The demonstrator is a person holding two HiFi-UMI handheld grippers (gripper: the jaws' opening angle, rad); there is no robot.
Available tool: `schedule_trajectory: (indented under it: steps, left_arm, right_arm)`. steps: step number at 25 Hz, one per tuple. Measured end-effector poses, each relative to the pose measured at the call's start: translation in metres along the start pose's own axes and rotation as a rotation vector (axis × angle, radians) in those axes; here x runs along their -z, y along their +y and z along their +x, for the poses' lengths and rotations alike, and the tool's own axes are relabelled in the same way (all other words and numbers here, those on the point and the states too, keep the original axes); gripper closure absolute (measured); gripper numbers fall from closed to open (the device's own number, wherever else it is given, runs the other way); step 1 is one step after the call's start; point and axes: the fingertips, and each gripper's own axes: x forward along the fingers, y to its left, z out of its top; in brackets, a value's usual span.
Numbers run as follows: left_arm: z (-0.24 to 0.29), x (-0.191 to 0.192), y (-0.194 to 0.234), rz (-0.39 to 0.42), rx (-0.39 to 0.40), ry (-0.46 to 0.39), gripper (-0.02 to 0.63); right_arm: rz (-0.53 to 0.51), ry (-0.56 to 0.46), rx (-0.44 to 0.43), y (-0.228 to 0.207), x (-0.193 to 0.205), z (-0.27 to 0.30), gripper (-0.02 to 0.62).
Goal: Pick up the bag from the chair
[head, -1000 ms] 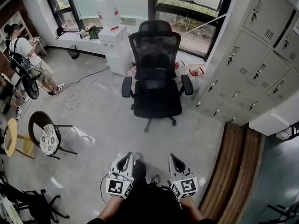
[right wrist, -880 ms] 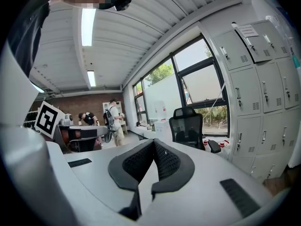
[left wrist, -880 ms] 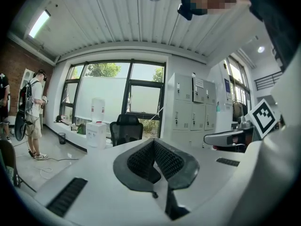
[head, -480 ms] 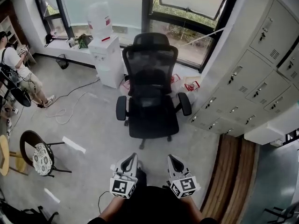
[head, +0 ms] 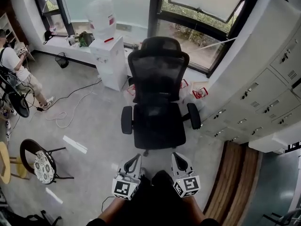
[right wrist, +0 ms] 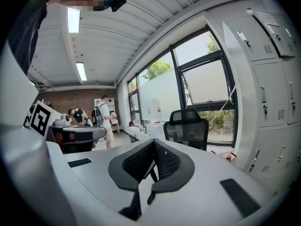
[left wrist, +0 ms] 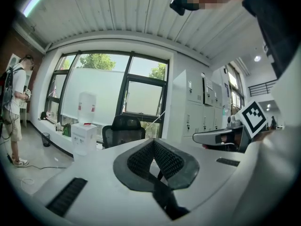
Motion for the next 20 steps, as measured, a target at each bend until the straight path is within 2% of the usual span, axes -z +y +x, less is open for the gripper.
schedule_trajectory:
  steps: [3,11,20]
  left_arm:
    - [0.015,-0.003,0.02,-0.035,-0.029,-0.007,0.607]
    - [0.09,-0.007,0.061,-0.021,-0.112,0.029,0.607]
    - [0.193,-0.015,0.082,-0.043,-0.199,0.072,0.607]
  right_arm:
    - [0.002,0.012,-0.001,-0.009,0.0,0.024,0.595]
    - [-0.001,0.035,-0.067,-0.068,-0.01,0.101,0.595]
    - [-0.003,0.078,-0.157,-0.148,-0.022,0.192,0.595]
